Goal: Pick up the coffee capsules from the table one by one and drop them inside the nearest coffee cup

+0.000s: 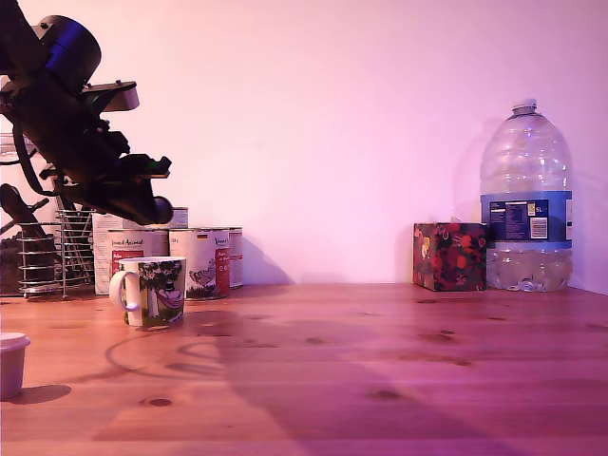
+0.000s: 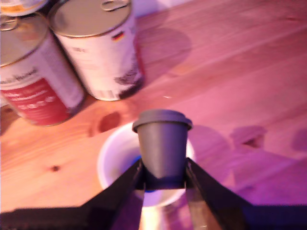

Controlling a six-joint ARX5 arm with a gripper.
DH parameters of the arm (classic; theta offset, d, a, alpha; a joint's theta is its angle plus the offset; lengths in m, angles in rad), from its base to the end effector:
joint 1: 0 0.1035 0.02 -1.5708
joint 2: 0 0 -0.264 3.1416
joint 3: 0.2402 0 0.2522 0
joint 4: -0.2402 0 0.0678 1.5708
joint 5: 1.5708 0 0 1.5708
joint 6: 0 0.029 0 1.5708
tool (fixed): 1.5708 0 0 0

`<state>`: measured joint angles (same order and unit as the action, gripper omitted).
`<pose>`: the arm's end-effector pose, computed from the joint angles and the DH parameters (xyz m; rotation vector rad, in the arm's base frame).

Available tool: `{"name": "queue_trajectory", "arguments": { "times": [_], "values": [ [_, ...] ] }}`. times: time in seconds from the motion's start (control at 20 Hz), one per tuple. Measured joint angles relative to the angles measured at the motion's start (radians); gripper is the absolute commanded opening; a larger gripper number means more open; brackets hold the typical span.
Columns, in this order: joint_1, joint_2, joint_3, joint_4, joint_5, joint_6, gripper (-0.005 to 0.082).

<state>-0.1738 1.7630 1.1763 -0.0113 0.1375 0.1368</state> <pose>0.3809 -0.0709 0.2226 0.1425 0.5787 -0.3426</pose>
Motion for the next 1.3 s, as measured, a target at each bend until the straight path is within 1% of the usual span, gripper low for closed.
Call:
{"name": "queue_trajectory", "arguments": {
  "times": [0.3, 0.85, 0.9, 0.95, 1.0, 1.05, 1.1, 1.15, 1.3],
  "values": [
    [0.018, 0.062, 0.074, -0.092, -0.006, 0.000, 0.0077],
    [0.019, 0.079, 0.089, -0.118, -0.005, 0.000, 0.0082],
    [0.019, 0.079, 0.090, -0.118, -0.005, 0.000, 0.0123],
    [0.019, 0.079, 0.089, -0.118, -0.005, 0.000, 0.0243],
    [0.019, 0.079, 0.089, -0.118, -0.005, 0.000, 0.0417],
    [0.019, 0.079, 0.089, -0.118, -0.005, 0.000, 0.0565],
    [0.019, 0.079, 0.089, -0.117, -0.005, 0.000, 0.0598],
    [0.019, 0.079, 0.089, -0.117, -0.002, 0.000, 0.0581],
    [0.019, 0.079, 0.089, -0.108, 0.007, 0.000, 0.0489]
  ]
}}
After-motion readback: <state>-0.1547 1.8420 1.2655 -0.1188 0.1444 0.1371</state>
